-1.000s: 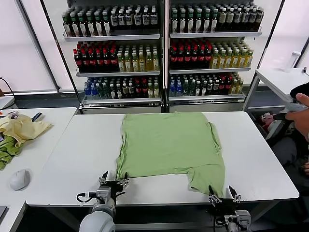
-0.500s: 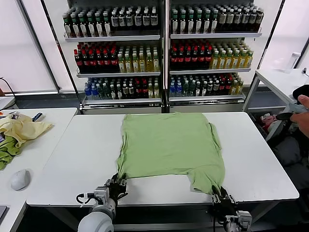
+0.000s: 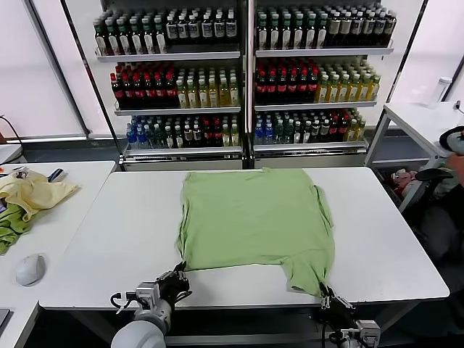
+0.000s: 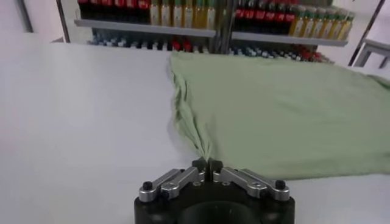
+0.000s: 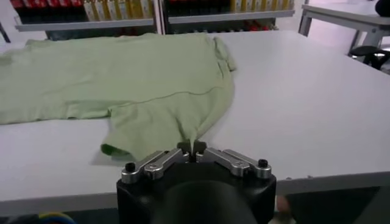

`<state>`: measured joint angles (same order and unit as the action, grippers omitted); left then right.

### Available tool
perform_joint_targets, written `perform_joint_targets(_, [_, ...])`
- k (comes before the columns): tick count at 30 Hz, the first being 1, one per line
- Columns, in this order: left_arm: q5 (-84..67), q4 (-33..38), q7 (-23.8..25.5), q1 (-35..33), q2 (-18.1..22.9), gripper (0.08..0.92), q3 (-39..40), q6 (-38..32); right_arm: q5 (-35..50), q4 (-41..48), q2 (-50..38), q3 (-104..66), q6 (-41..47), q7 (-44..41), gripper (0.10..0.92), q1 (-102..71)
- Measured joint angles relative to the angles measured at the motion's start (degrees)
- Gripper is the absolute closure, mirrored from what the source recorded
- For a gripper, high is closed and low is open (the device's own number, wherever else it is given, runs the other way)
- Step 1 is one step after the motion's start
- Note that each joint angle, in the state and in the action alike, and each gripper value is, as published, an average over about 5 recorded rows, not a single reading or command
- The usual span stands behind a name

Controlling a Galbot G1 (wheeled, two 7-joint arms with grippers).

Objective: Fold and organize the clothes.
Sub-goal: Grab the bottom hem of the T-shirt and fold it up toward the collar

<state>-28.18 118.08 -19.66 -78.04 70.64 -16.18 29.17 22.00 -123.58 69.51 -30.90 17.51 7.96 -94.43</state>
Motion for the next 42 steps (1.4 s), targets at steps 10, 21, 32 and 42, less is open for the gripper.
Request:
perform_joint_targets(10, [-1.3, 3.0, 1.1, 1.9, -2.6, 0.891, -0.4, -1.9, 3.2, 0.3, -2.8, -1.2, -1.1, 0.1, 0.899, 5.6])
perform_joint_targets(21, [-1.2, -2.2, 0.9, 9.0, -4.2, 0.891, 2.8, -2.6, 5.5, 6.6, -5.9, 1.3, -0.7, 0.9, 0.899, 17.5])
perform_joint_targets(32, [1.1, -11.0, 0.0, 17.7, -3.4, 0.891, 6.7, -3.4, 4.7, 15.8, -6.3, 6.3, -0.5, 0.8, 0.899, 28.7])
perform_joint_targets(42, [4.2, -18.5, -1.0, 23.2, -2.0, 0.891, 8.7, -3.5, 2.2, 22.8, -5.7, 10.0, -0.2, 0.2, 0.899, 35.4])
